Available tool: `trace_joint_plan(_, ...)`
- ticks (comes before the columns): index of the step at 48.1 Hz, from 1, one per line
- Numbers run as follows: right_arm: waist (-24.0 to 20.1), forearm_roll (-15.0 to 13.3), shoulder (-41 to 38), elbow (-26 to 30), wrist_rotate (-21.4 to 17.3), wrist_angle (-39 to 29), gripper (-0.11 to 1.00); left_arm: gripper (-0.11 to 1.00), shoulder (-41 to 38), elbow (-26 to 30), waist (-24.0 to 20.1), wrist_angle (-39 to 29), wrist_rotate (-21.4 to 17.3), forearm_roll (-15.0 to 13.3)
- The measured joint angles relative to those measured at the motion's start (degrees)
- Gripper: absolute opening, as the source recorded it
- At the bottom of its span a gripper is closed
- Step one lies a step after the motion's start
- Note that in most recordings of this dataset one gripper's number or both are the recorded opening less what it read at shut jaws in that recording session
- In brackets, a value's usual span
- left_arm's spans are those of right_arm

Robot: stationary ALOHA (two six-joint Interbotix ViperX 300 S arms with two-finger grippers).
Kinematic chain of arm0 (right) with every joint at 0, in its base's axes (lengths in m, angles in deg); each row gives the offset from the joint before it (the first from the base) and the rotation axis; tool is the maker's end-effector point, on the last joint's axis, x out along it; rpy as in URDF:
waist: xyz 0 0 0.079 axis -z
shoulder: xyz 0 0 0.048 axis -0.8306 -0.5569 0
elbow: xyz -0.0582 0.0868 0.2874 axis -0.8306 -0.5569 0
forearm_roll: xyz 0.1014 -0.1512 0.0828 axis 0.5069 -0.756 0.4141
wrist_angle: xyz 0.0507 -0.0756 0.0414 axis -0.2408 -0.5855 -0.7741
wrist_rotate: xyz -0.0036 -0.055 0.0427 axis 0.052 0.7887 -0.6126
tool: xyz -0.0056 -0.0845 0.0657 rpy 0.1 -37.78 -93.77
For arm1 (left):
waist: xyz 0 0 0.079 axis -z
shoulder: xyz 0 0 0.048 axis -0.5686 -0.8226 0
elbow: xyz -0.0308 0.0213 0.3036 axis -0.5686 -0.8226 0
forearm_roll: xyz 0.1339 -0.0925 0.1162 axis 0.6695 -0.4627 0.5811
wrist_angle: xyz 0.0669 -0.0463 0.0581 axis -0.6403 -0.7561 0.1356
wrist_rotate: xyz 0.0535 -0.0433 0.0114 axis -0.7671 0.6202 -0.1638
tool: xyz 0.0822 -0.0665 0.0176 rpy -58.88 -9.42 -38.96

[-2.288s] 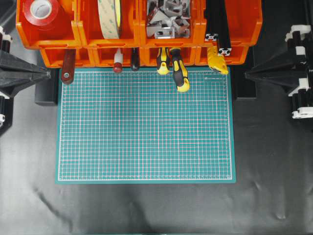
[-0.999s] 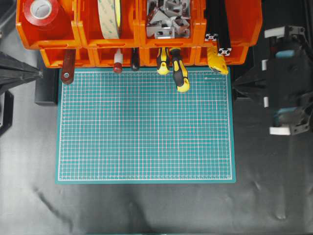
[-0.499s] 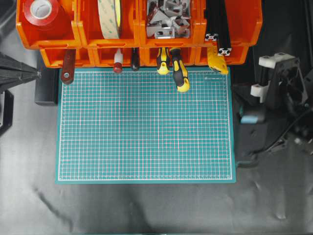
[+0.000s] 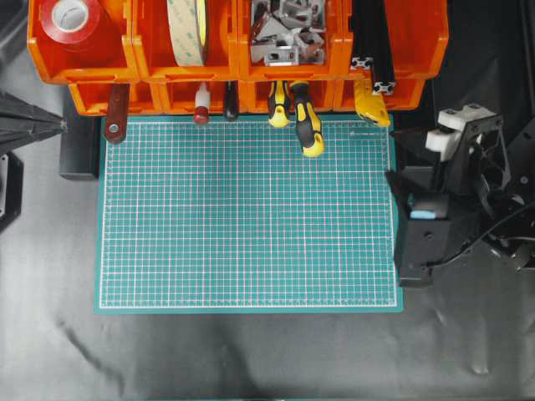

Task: Pick cutter from container rack with right arm.
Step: 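Move the right gripper toward the yellow cutter in the rack, then close the right gripper on the yellow cutter's body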

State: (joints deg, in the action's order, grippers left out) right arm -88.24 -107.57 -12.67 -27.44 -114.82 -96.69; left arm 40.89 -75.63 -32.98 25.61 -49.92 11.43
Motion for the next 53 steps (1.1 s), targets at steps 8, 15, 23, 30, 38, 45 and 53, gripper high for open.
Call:
trace_joint_plan(8, 1.58, -1.49, 1.58, -5.45, -5.89, 5.98, 0.80, 0.01, 0.09, 0.00, 0.00, 0.00, 0.00, 0.00)
trace_joint_plan(15, 2.55, -4.04, 1.41, -7.29, -6.42, 6.68, 0.79, 0.01, 0.18, 0.00, 0.00, 0.00, 0.09, 0.00)
trace_joint_plan(23, 5.63, -8.26, 0.09, -7.91, -6.42, 6.68, 0.79, 0.01, 0.18, 0.00, 0.00, 0.00, 0.26, 0.00)
trace_joint_plan(30, 7.91, -9.84, -1.14, -8.00, -6.42, 7.56, 0.79, 0.01, 0.18, 0.00, 0.00, 0.00, 0.18, 0.00)
trace_joint_plan(38, 9.58, -10.02, -3.78, -8.00, -6.50, 9.49, 0.78, 0.01, 0.18, -0.09, 0.00, 0.00, 0.26, 0.00)
trace_joint_plan(45, 10.55, -10.11, -5.45, -8.00, -6.50, 9.84, 0.76, 0.01, 0.18, -0.09, 0.00, 0.00, 0.44, 0.00)
trace_joint_plan(53, 10.99, -10.11, -5.89, -8.00, -6.50, 9.76, 0.76, 0.01, 0.18, -0.09, 0.00, 0.00, 2.11, 0.00)
